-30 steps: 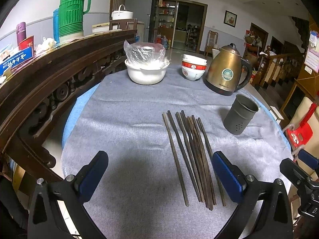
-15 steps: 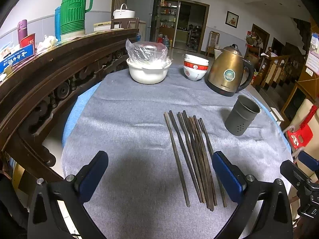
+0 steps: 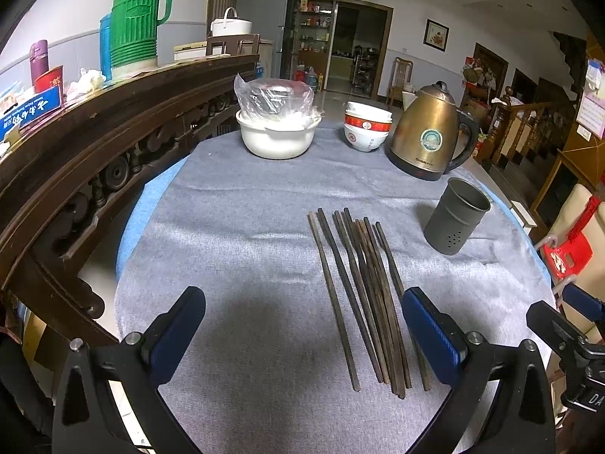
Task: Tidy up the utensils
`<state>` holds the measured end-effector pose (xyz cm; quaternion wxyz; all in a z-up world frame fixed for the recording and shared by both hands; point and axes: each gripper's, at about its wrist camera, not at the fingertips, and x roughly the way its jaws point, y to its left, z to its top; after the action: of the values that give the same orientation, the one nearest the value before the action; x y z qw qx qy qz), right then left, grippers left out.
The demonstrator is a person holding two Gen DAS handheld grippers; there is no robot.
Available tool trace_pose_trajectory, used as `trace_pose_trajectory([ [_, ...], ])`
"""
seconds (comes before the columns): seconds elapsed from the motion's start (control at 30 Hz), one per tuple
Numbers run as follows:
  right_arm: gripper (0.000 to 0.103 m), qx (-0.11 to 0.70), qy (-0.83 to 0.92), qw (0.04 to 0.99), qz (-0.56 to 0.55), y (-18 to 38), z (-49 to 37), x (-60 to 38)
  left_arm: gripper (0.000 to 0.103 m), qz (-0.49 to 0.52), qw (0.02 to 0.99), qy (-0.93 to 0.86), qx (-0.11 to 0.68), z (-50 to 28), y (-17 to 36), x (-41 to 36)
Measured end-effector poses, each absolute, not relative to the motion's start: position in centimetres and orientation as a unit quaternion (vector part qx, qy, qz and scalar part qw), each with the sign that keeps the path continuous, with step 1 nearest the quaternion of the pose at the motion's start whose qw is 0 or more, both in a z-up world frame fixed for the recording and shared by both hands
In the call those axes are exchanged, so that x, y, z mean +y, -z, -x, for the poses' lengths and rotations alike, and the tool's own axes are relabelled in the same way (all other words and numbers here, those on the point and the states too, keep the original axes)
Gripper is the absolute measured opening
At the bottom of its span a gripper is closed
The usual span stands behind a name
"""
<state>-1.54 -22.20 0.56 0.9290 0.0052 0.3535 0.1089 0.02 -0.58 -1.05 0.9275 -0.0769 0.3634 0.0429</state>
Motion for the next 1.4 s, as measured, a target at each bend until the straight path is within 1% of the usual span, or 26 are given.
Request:
trace_pose_trajectory([
  [1.03,0.103,0.362,-0.105,0.926,-0.007,-0.3,1.5,-22.1,0.103,0.083,0.922,-0.071,0.373,-0.1,1.9,0.4],
  [1.23,0.103,0.402,-0.108,0.909,-0.015,1.5,-0.5,-22.1,0.103,0.107,0.912,-0.076,0.39,-0.6,3.7,1.8],
  [1.4,0.103,0.44,-0.129,0.888,-0.029,3.1,-3.7,-21.5,0.103,0.106,0.904,-0.079,0.406,-1.4,5.0,2.4],
])
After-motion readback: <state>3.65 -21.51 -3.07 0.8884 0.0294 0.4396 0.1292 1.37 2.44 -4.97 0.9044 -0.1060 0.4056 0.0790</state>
